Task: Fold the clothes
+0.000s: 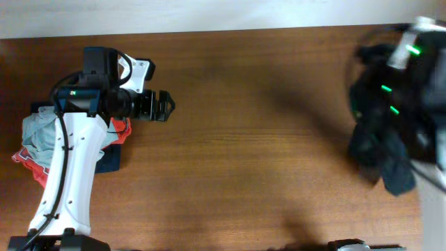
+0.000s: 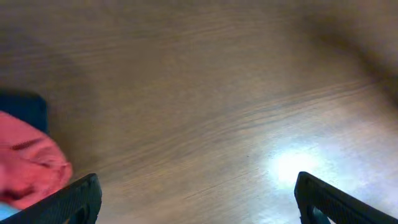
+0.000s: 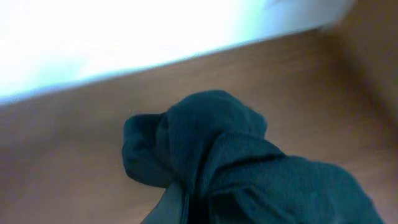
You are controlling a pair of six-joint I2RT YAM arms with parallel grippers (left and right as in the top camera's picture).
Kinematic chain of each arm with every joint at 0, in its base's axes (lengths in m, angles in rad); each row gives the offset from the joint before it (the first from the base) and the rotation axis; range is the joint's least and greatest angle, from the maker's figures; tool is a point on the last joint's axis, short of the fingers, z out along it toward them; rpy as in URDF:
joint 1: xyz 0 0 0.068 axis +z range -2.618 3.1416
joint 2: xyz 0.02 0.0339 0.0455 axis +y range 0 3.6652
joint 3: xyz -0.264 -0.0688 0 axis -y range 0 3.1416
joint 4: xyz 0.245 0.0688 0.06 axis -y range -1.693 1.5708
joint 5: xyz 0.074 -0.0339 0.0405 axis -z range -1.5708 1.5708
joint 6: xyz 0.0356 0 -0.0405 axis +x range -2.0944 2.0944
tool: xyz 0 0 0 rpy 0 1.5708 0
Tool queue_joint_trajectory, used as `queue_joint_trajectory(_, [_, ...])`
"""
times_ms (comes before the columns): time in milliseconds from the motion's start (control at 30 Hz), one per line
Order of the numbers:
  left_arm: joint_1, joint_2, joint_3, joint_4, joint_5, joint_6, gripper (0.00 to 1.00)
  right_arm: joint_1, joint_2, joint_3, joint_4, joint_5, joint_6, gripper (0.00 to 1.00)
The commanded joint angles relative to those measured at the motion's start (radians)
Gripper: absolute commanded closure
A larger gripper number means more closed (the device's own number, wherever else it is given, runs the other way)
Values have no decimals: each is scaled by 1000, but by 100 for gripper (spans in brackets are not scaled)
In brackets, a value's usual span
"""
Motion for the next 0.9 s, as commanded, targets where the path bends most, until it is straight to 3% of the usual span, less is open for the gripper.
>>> queue_joint_trajectory(0, [-4,-20,60,-2,-103,19,1,116,140,-13,-14,-198,-14,96])
queue_joint_trajectory(67, [-4,-26,77,-2,-102,19,1,186,209,-13,-18,-258,-14,89])
queue_joint_trajectory(100, [-4,-28,85,-2,-102,19,1,225,246,-13,-18,-296,-14,75])
queue_joint_trajectory(167, [-4,-30,98,-2,-102,19,1,287,296,-13,-18,-324,-14,58])
queue_joint_trajectory(233, [-4,-31,101,-1,-102,20,1,340,327,-13,-16,-308,-14,53])
queue_joint_trajectory(367, [-4,-31,101,-13,-111,27,1,364,328,-12,-18,-228,-14,51])
queue_joint_trajectory(533, [-10,-29,101,-13,-109,27,1,278,320,-12,-56,-158,-6,41])
queue_joint_trajectory(600, [-23,-23,101,-13,-109,27,1,189,334,-17,-89,-191,-3,33])
queue_joint_trajectory(867, [-69,8,101,-8,-111,27,1,77,466,-80,-147,-311,13,32])
